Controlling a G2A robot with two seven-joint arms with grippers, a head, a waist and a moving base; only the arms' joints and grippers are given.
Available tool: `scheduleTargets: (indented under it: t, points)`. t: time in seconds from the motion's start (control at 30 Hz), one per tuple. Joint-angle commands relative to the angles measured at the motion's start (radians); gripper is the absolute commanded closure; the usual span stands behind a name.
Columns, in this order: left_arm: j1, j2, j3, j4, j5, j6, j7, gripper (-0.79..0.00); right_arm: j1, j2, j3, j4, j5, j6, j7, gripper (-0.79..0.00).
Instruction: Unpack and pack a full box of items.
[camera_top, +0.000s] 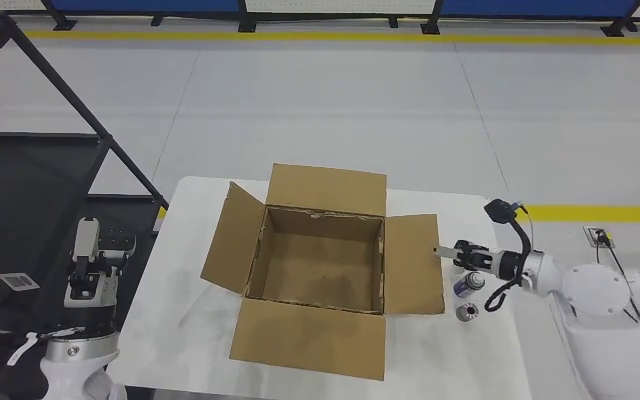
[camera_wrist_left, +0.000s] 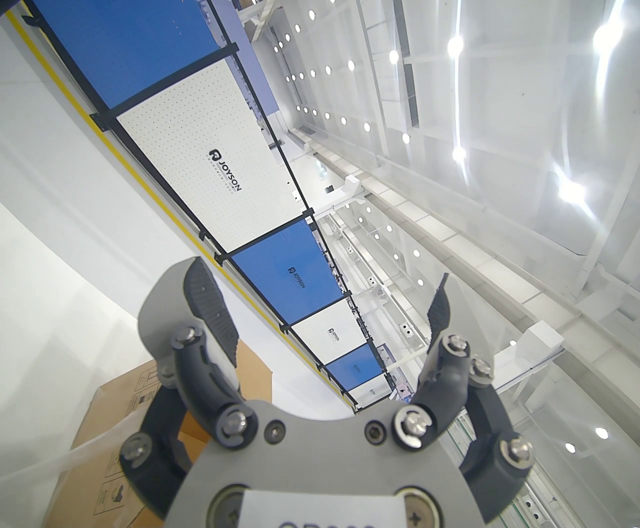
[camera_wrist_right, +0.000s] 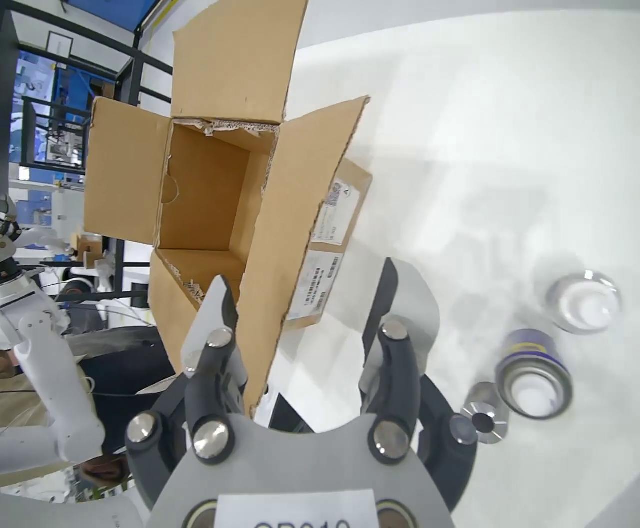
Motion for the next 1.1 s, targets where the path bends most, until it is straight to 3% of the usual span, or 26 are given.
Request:
scheduleTargets:
  t: [0.0,0.2,0.4,0.63,1.0,1.07]
  points:
    - [0.000,0.000,0.000,0.000,0.000,0.000,0.000,-0.785,-0.079,0.009,0.055,-0.074,-0.071,-0.022,-0.048,-0.785]
    - [0.000,0.000,0.000,0.000,0.000,0.000,0.000,-0.785,-0.344,0.027,0.191,-0.228,-0.250,-0.131,-0.151,-0.785]
    - [0.000,0.000,0.000,0.000,0.000,0.000,0.000,-0.785,-0.467,0.033,0.197,-0.250,-0.405,-0.149,-0.177,-0.785]
    - [0.000,0.000,0.000,0.000,0.000,0.000,0.000,-0.785,-0.417,0.030,0.087,-0.207,-0.555,-0.023,-0.151,-0.785]
    - [0.000,0.000,0.000,0.000,0.000,0.000,0.000,-0.785,-0.268,0.022,-0.052,-0.073,-0.589,0.012,-0.098,-0.785]
    - [0.000,0.000,0.000,0.000,0.000,0.000,0.000,-0.785,-0.251,0.021,-0.064,-0.046,-0.574,0.008,-0.090,-0.702]
